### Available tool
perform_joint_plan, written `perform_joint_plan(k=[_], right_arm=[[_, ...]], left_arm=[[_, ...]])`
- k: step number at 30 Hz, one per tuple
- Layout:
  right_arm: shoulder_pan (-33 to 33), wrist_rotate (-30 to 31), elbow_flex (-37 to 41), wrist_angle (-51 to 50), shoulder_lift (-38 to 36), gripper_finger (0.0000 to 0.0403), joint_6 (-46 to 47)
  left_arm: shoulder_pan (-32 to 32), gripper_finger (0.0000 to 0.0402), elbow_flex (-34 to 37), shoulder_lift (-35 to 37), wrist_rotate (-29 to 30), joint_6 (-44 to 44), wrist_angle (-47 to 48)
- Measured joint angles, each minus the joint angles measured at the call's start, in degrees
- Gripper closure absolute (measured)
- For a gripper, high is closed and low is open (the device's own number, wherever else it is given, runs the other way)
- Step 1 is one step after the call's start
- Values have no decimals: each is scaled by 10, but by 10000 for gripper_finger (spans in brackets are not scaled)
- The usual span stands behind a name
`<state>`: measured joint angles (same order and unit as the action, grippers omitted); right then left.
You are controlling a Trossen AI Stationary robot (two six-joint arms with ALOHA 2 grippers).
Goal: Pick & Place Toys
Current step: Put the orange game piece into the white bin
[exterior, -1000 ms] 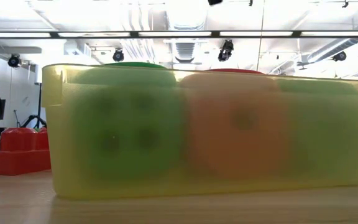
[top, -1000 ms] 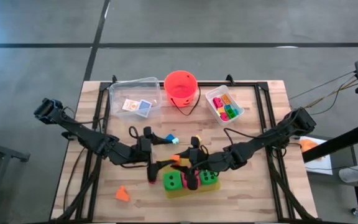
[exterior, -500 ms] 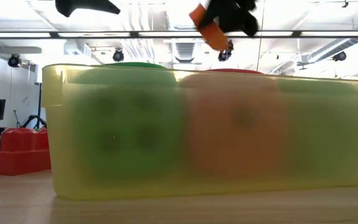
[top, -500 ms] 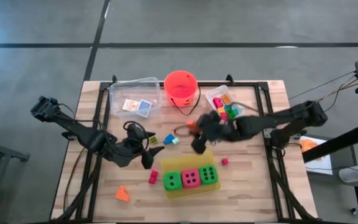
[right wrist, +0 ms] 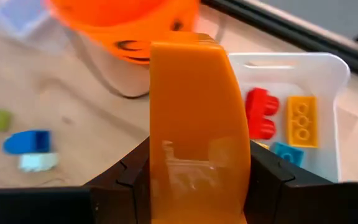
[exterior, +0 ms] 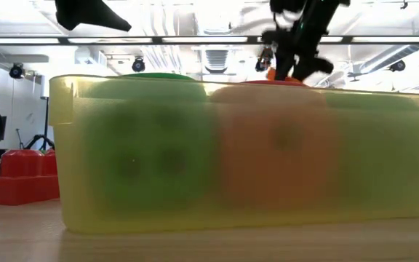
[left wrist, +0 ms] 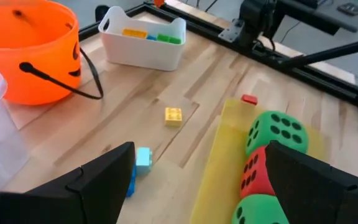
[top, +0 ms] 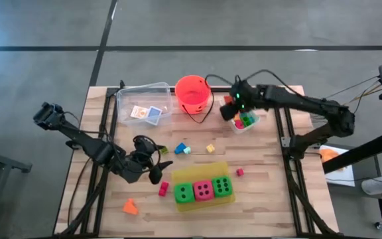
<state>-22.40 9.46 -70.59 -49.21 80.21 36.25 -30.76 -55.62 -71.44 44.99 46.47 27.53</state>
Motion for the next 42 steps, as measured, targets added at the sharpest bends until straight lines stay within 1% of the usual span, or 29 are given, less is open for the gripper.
perform_joint_plan(k=[3, 6, 10, 13, 16, 18, 23, 29, 42], right_arm=[[-46, -16, 2, -10, 28, 243, 0], [-76, -19, 2, -21, 61, 243, -6], [-100, -20, 4, -45, 101, 243, -12], [-112, -21, 7, -63, 133, 243, -27], [-116, -21, 11, -76, 160, 243, -33], [-116, -21, 15, -76, 176, 243, -38], [-116, -28, 18, -74, 200, 243, -56], [-116, -47, 20, -72, 218, 243, -67], [-116, -56, 17, -71, 219, 241, -73]], left_arm=[[0, 55, 13, 0, 0, -1, 0], [0, 55, 27, 0, 0, -1, 4], [4, 55, 35, 0, 0, -2, 8], [5, 55, 31, 1, 0, -32, 8], [5, 55, 21, 1, 0, -80, 5], [5, 55, 14, 1, 0, -92, 5], [5, 55, 0, 1, 0, -90, 4], [5, 55, 1, 1, 0, -90, 3], [5, 55, 2, 1, 0, -90, 3]])
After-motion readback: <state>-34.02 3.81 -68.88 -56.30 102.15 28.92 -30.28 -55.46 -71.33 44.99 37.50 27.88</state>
